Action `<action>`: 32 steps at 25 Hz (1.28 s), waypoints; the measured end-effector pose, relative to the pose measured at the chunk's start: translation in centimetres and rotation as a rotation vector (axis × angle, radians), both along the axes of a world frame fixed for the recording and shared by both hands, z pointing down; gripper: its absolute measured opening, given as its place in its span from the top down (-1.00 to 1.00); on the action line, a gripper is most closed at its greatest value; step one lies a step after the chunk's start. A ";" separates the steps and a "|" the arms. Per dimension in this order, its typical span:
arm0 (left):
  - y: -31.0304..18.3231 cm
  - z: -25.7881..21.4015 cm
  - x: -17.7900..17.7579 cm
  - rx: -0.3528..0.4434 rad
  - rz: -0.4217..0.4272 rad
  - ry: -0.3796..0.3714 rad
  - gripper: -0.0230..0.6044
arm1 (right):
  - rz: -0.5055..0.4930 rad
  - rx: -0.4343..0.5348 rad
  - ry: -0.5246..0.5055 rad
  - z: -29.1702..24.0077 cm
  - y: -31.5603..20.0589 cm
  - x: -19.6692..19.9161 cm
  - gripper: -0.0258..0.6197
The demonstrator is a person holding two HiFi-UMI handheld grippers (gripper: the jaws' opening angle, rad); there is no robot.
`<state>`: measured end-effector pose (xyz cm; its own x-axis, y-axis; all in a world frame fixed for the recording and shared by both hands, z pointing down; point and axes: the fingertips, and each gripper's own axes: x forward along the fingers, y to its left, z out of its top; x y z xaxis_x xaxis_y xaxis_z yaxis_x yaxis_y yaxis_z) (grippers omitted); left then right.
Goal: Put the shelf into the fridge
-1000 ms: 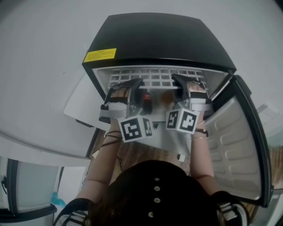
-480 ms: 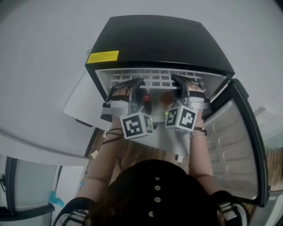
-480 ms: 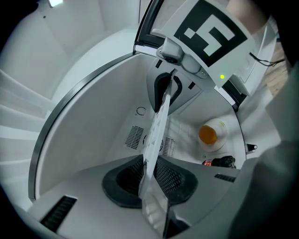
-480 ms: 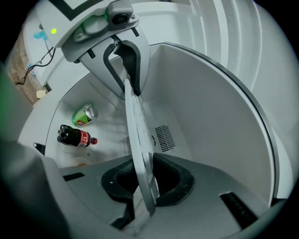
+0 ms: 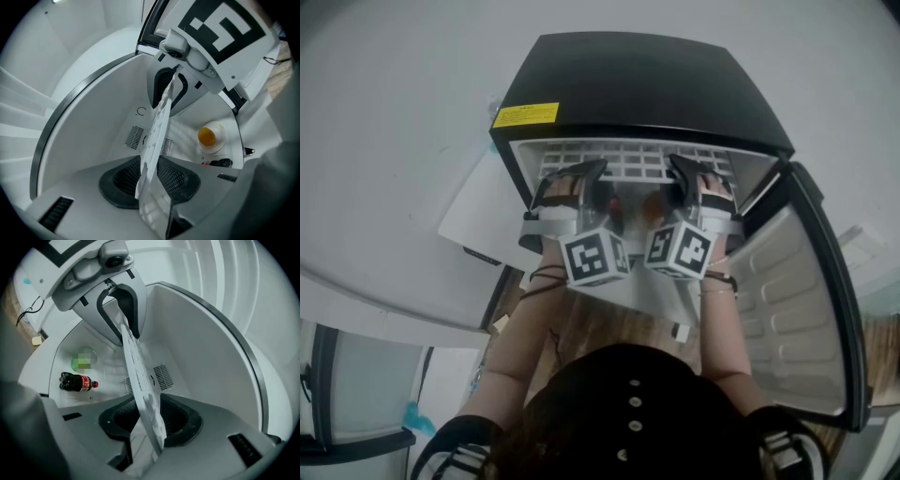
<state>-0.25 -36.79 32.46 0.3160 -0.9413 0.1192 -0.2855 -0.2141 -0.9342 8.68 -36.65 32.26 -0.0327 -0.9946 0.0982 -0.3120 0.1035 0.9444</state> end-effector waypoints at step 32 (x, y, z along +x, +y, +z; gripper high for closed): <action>13.5 0.2 1.0 -0.392 0.291 0.632 0.79 | -0.215 -0.141 -0.873 1.0 14.1 -3.6 0.71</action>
<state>0.73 -23.34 32.66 0.6607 -0.7374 0.1406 -0.6179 -0.6406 -0.4558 5.12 -22.59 33.24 -0.3366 -0.9389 0.0719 -0.8710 0.3394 0.3553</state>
